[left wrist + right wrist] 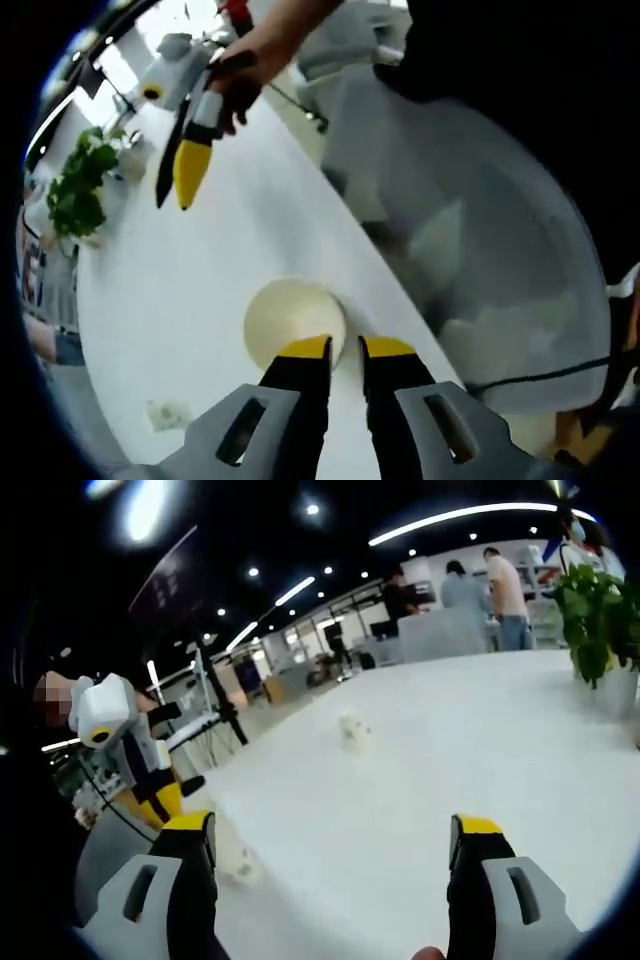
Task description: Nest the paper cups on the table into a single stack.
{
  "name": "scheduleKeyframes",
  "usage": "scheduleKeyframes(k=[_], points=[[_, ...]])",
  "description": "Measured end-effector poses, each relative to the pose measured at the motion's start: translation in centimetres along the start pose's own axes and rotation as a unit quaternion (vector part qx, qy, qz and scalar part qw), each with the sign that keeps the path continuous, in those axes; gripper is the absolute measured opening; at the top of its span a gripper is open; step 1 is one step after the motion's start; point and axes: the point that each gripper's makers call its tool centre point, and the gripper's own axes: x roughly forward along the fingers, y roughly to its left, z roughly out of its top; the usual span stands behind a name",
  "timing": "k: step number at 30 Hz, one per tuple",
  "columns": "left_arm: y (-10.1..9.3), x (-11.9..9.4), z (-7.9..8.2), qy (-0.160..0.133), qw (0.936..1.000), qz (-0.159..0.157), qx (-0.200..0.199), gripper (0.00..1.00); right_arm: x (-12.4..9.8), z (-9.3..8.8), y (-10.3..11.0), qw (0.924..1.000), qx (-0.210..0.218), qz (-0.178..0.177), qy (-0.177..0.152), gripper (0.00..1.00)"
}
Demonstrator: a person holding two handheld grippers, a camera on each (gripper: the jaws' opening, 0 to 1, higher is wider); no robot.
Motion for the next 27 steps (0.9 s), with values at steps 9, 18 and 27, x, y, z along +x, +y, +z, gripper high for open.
scheduleKeyframes(k=[9, 18, 27], points=[[0.2, -2.1, -0.7, -0.025, 0.9981, 0.034, -0.044, 0.09, 0.0, 0.8, 0.0, 1.0000, -0.008, -0.001, 0.004, 0.95], [0.6, -3.4, -1.0, -0.079, 0.9886, 0.065, -0.110, 0.07, 0.0, 1.3, -0.1, 0.9998, -0.015, 0.000, 0.008, 0.95], [3.3, -6.1, -1.1, -0.153, 0.9606, 0.146, -0.180, 0.08, 0.1, 1.2, 0.1, 0.9995, -0.022, 0.004, 0.024, 0.95]])
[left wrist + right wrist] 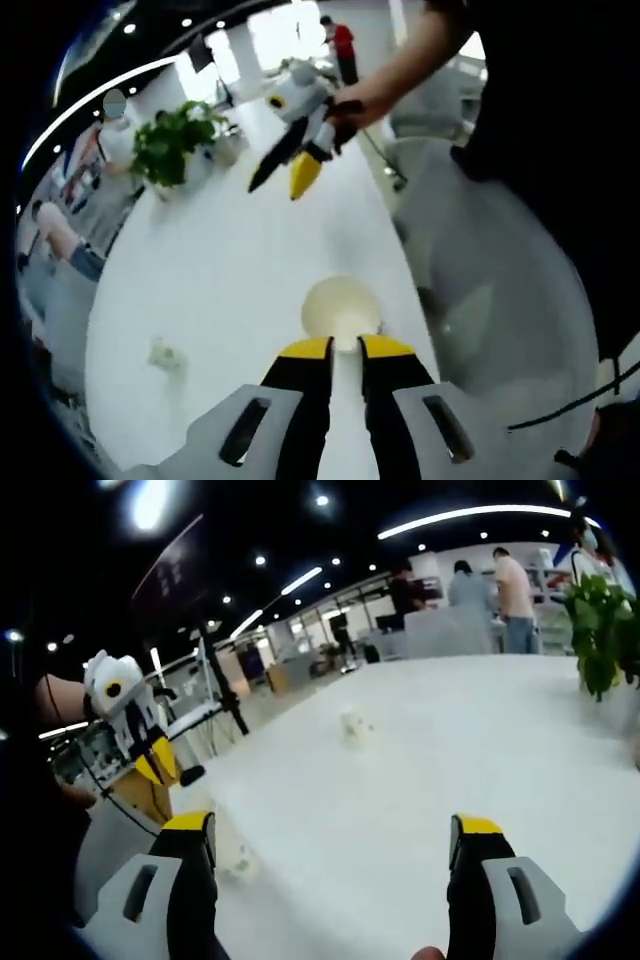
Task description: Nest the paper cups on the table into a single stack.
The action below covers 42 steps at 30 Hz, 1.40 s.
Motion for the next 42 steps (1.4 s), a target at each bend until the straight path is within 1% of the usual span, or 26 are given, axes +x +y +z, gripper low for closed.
scheduleKeyframes(k=[2, 4, 5, 6, 7, 8, 10, 11, 12, 13, 14, 17, 19, 20, 22, 24, 27, 29, 30, 31, 33, 35, 37, 39, 40, 42], points=[[0.5, -0.3, 0.1, -0.015, 0.9996, 0.017, -0.018, 0.09, 0.1, 0.1, -0.1, 1.0000, -0.003, 0.000, 0.000, 0.95], [1.2, -0.8, 0.6, -0.044, 0.9972, 0.039, -0.046, 0.10, 0.2, 0.2, 0.0, 1.0000, -0.004, -0.001, -0.002, 0.95], [1.5, -1.0, 0.7, -0.052, 0.9962, 0.046, -0.054, 0.10, 0.2, 0.2, 0.0, 1.0000, -0.003, -0.001, -0.002, 0.95], [1.7, -1.4, 0.8, -0.065, 0.9941, 0.055, -0.068, 0.11, 0.3, 0.2, 0.0, 1.0000, -0.004, -0.001, -0.001, 0.95], [1.9, -1.7, 0.7, -0.069, 0.9926, 0.061, -0.079, 0.12, 0.3, 0.3, 0.1, 1.0000, -0.004, -0.001, -0.002, 0.95], [2.5, -2.2, 0.5, -0.078, 0.9888, 0.077, -0.101, 0.13, 0.3, 0.3, 0.2, 1.0000, -0.005, 0.000, -0.003, 0.95], [3.2, -2.9, 0.3, -0.096, 0.9828, 0.097, -0.125, 0.16, 0.4, 0.3, 0.4, 1.0000, -0.006, 0.001, -0.002, 0.95], [3.8, -3.5, 0.2, -0.113, 0.9764, 0.114, -0.145, 0.18, 0.3, 0.2, 0.5, 1.0000, -0.006, 0.001, -0.002, 0.95], [4.1, -3.9, 0.2, -0.124, 0.9716, 0.123, -0.160, 0.20, 0.3, 0.2, 0.6, 1.0000, -0.006, 0.001, -0.001, 0.95], [4.6, -4.6, 0.3, -0.145, 0.9640, 0.137, -0.176, 0.22, 0.3, 0.1, 0.6, 1.0000, -0.006, 0.001, 0.000, 0.95], [4.9, -5.0, 0.4, -0.158, 0.9592, 0.147, -0.183, 0.25, 0.3, 0.0, 0.7, 1.0000, -0.006, 0.001, 0.000, 0.95], [5.5, -6.0, 0.1, -0.178, 0.9457, 0.174, -0.209, 0.33, 0.2, -0.2, 0.8, 1.0000, -0.002, 0.001, -0.001, 0.95], [6.0, -6.9, 0.1, -0.203, 0.9333, 0.193, -0.225, 0.37, 0.3, -0.6, 1.0, 1.0000, -0.002, 0.003, 0.002, 0.95], [6.1, -7.3, 0.2, -0.214, 0.9289, 0.196, -0.230, 0.39, 0.3, -0.7, 1.1, 1.0000, -0.002, 0.003, 0.002, 0.95], [6.3, -8.1, 1.1, -0.250, 0.9163, 0.201, -0.240, 0.43, 0.3, -0.7, 1.3, 1.0000, -0.002, 0.004, 0.004, 0.95], [6.4, -8.8, 0.8, -0.254, 0.9123, 0.214, -0.239, 0.45, 0.2, -0.6, 1.3, 1.0000, -0.001, 0.004, 0.004, 0.95], [6.7, -9.5, 0.6, -0.266, 0.9042, 0.226, -0.246, 0.46, 0.1, -0.7, 1.2, 1.0000, 0.000, 0.003, 0.006, 0.95], [7.1, -10.4, 0.2, -0.281, 0.8911, 0.246, -0.258, 0.48, 0.1, -0.7, 1.3, 1.0000, -0.001, 0.002, 0.008, 0.95], [7.2, -10.6, 0.1, -0.287, 0.8858, 0.251, -0.265, 0.50, 0.1, -0.7, 1.3, 1.0000, -0.001, 0.002, 0.008, 0.95], [7.3, -10.8, -0.1, -0.298, 0.8783, 0.251, -0.278, 0.53, 0.1, -0.7, 1.4, 1.0000, 0.000, 0.003, 0.007, 0.95], [7.4, -11.2, -0.3, -0.311, 0.8668, 0.256, -0.293, 0.63, 0.1, -0.6, 1.6, 1.0000, -0.001, 0.002, 0.007, 0.95], [7.4, -11.3, -0.8, -0.304, 0.8672, 0.267, -0.291, 0.70, 0.2, -0.6, 1.6, 1.0000, -0.002, 0.002, 0.007, 0.95], [7.3, -11.4, -1.1, -0.303, 0.8668, 0.271, -0.289, 0.71, 0.3, -0.7, 1.8, 1.0000, -0.001, 0.003, 0.009, 0.95], [7.3, -11.4, -1.7, -0.302, 0.8646, 0.275, -0.293, 0.71, 0.5, -0.6, 2.0, 0.9999, -0.003, 0.005, 0.010, 0.95], [7.4, -11.4, -2.2, -0.298, 0.8633, 0.278, -0.298, 0.72, 0.5, -0.6, 2.1, 0.9999, -0.005, 0.005, 0.010, 0.95], [7.3, -11.4, -2.5, -0.294, 0.8616, 0.279, -0.305, 0.77, 0.6, -0.5, 2.1, 0.9999, -0.003, 0.006, 0.010, 0.95]])
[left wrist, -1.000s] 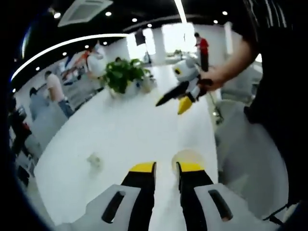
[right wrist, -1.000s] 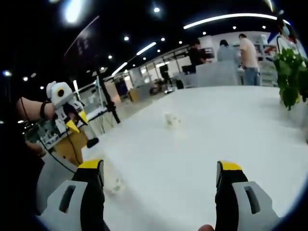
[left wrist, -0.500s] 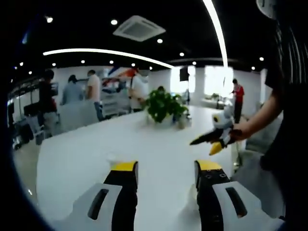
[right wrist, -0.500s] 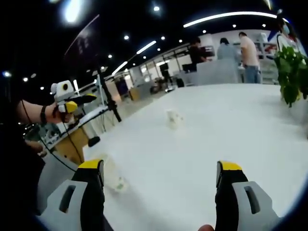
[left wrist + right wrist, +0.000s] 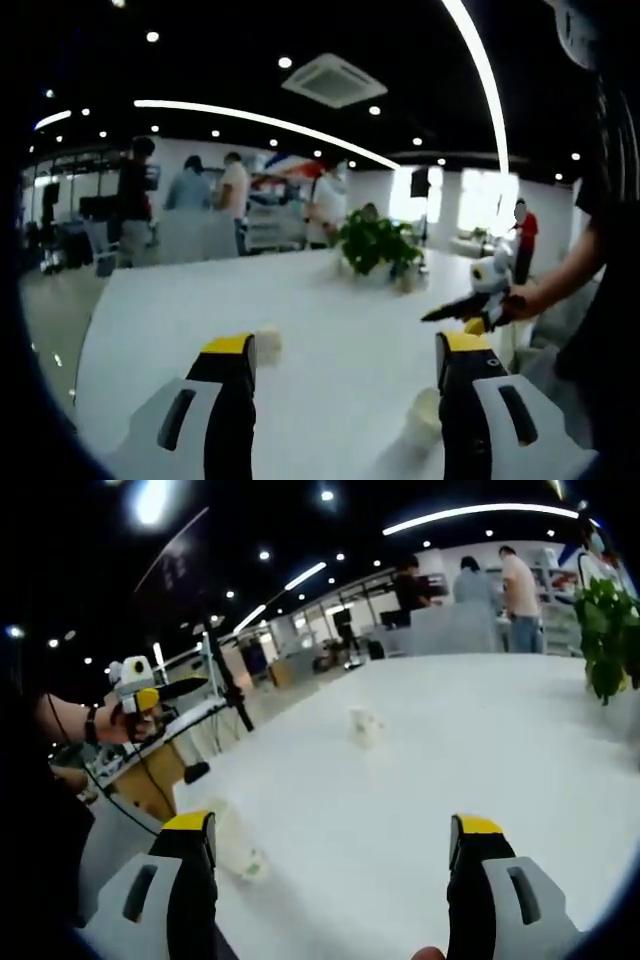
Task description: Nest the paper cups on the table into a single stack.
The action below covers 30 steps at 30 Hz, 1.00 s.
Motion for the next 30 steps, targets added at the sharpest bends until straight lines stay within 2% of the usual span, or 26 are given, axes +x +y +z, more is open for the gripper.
scheduleKeyframes(k=[5, 7, 11, 16, 20, 30], points=[[0.8, -0.8, -0.6, 0.001, 0.9999, 0.011, 0.002, 0.80, 0.2, 0.0, 0.1, 1.0000, -0.001, 0.002, 0.002, 0.95], [1.1, -1.0, -1.2, 0.009, 0.9999, 0.013, 0.000, 0.83, 0.2, 0.0, 0.2, 1.0000, -0.002, 0.001, 0.002, 0.96], [1.9, -1.6, -3.0, 0.044, 0.9987, 0.024, 0.005, 0.90, 0.2, 0.0, 0.1, 1.0000, -0.001, 0.000, 0.001, 0.96], [2.5, -2.0, -3.4, 0.049, 0.9981, 0.036, 0.010, 0.98, 0.1, 0.0, 0.2, 1.0000, -0.002, 0.000, 0.002, 0.96], [3.4, -2.6, -3.6, 0.047, 0.9976, 0.050, 0.008, 0.98, 0.2, 0.0, 0.2, 1.0000, -0.002, 0.000, 0.002, 0.96], [4.5, -4.0, -4.9, 0.070, 0.9955, 0.064, -0.001, 0.98, 0.3, 0.2, 0.2, 1.0000, -0.007, 0.002, 0.006, 0.96]])
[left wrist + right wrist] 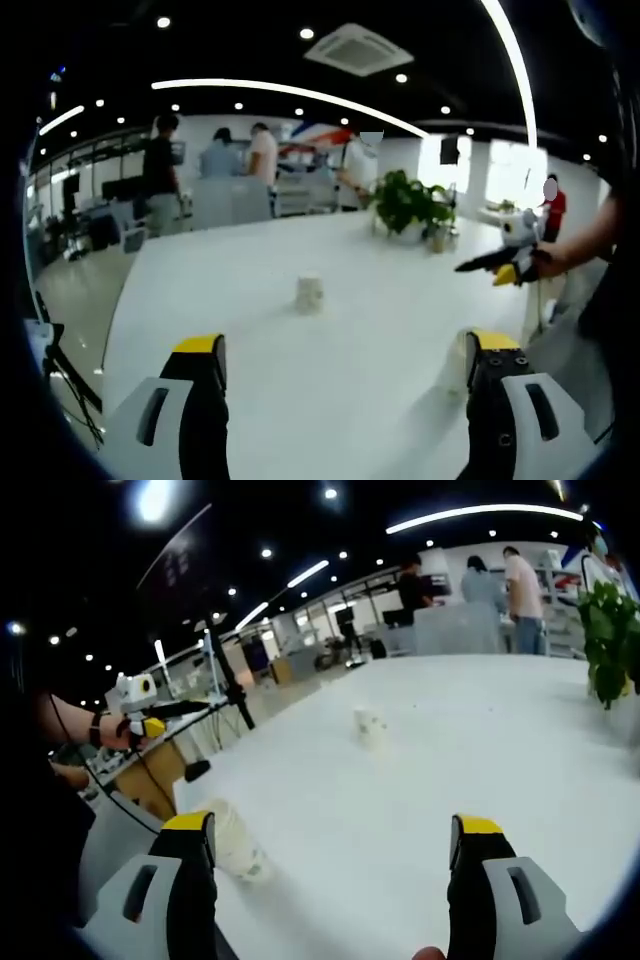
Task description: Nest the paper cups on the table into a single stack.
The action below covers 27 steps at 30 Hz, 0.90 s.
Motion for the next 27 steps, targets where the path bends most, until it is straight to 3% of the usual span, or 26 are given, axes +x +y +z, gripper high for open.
scheduleKeyframes(k=[12, 21, 27], points=[[-0.1, 0.4, 0.0, -0.011, 0.9999, 0.001, -0.007, 0.98, 0.4, 2.6, -0.4, 0.9996, -0.026, 0.004, -0.005, 0.96], [-0.2, 0.3, -0.3, -0.013, 0.9999, 0.001, -0.010, 0.98, 2.1, 6.1, -1.8, 0.9979, -0.064, 0.010, -0.003, 0.96], [-0.3, 0.5, -0.3, -0.015, 0.9998, -0.001, -0.012, 0.97, 3.5, 7.1, -2.1, 0.9957, -0.090, 0.019, 0.014, 0.95]])
